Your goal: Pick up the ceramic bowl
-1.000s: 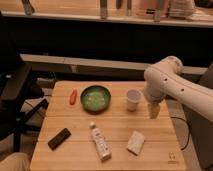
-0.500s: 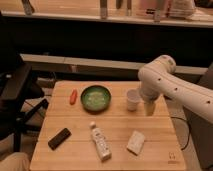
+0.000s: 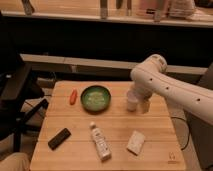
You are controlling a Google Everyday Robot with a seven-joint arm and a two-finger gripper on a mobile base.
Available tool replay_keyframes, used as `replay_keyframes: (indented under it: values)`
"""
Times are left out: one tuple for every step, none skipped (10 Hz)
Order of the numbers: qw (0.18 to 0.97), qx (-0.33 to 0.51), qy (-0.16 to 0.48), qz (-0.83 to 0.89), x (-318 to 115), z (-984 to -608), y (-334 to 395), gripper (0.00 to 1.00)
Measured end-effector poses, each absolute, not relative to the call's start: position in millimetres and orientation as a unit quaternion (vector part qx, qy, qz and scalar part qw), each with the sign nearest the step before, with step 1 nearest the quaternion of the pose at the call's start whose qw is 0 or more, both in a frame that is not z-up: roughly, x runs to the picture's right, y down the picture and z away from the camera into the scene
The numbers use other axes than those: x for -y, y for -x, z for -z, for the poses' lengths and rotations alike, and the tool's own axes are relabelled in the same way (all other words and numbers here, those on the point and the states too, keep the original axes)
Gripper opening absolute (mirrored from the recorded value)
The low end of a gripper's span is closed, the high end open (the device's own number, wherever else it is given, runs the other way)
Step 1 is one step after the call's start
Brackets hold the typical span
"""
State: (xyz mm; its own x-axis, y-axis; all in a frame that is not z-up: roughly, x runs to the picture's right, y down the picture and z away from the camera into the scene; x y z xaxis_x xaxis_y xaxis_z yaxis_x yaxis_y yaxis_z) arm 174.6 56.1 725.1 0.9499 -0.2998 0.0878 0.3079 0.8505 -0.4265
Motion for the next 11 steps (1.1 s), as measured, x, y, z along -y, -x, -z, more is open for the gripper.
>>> replay_keyframes:
  values:
    - [0.961,0.011,0.22,0.164,-55.3,-726.5,-169.3,0.8]
    - [0.96,0.016,0.215,0.177,-52.8,-728.9,-156.3,0.8]
    - [0.96,0.018,0.213,0.183,-51.9,-730.5,-151.7,0.8]
    - [0.959,0.021,0.21,0.19,-50.8,-732.0,-147.8,0.8]
    - [0.958,0.024,0.206,0.198,-49.6,-734.0,-144.3,0.8]
    - [0.957,0.028,0.201,0.208,-48.2,-736.3,-139.5,0.8]
    - [0.957,0.031,0.197,0.213,-47.8,-737.8,-134.1,0.8]
    - [0.956,0.034,0.192,0.219,-47.1,-739.8,-126.4,0.8]
    - [0.955,0.036,0.188,0.224,-46.0,-741.3,-119.3,0.8]
    - [0.955,0.038,0.186,0.228,-45.6,-742.8,-115.9,0.8]
    - [0.954,0.041,0.183,0.235,-45.3,-743.8,-112.7,0.8]
